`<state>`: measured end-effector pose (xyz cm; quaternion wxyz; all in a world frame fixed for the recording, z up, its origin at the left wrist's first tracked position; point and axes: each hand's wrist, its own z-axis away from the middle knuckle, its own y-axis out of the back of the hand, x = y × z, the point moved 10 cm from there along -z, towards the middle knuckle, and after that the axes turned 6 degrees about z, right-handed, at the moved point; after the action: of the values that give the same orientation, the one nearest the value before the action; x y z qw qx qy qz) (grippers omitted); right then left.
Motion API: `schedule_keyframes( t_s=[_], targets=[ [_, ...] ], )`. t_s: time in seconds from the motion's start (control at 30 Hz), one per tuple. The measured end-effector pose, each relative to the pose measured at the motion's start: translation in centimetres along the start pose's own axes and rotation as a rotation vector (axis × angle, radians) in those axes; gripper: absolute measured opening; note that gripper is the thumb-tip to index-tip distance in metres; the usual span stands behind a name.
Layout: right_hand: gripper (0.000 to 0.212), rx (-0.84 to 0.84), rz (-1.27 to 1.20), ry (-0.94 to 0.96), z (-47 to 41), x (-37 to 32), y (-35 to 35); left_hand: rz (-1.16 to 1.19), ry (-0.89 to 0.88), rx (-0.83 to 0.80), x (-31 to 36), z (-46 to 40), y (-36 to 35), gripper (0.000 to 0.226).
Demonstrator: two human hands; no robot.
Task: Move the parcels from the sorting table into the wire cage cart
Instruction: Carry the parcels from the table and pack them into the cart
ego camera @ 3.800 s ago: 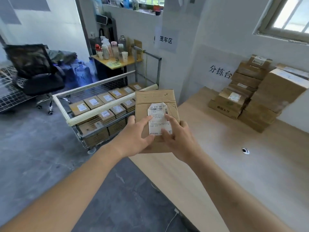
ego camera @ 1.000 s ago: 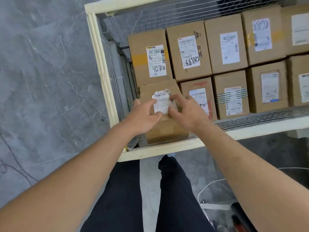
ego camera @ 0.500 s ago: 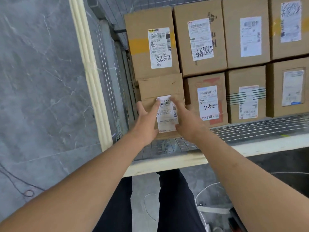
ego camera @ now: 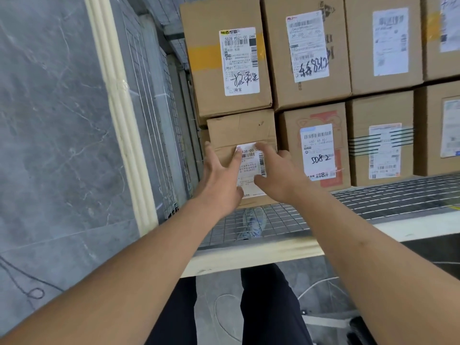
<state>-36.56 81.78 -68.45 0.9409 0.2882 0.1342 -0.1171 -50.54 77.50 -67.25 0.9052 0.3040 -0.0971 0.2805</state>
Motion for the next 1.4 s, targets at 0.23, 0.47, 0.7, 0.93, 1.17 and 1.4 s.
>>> schedule_keyframes(
  t_s=[0.23,0.47,0.7,0.93,1.17,1.4],
  targets=[
    [0.06,0.106,0.07,0.048,3.7,-2.1,4.1,-0.119,-0.13,0.077,3.7,2.9,5.2,0.066],
    [0.053,0.232,0.15,0.139,10.6,-4.8,10.2,-0.311,-0.324,0.08,8.5,8.8,9.5,0.045],
    [0.053,0.312,0.221,0.157,19.9,-6.9,15.7,-0.428,-0.433,0.128,13.3,16.6,14.1,0.04],
    [0.046,0.436,0.218,0.079,29.2,-9.2,20.2,-0.523,-0.555,0.157,18.3,23.5,19.2,0.041],
    [0.045,0.635,0.154,-0.073,38.7,-10.8,22.9,-0.656,-0.773,0.202,22.6,30.5,22.9,0.048],
    [0.054,0.857,0.068,-0.26,51.1,-11.6,24.0,-0.705,-1.093,0.238,29.5,41.5,24.8,0.052]
  ],
)
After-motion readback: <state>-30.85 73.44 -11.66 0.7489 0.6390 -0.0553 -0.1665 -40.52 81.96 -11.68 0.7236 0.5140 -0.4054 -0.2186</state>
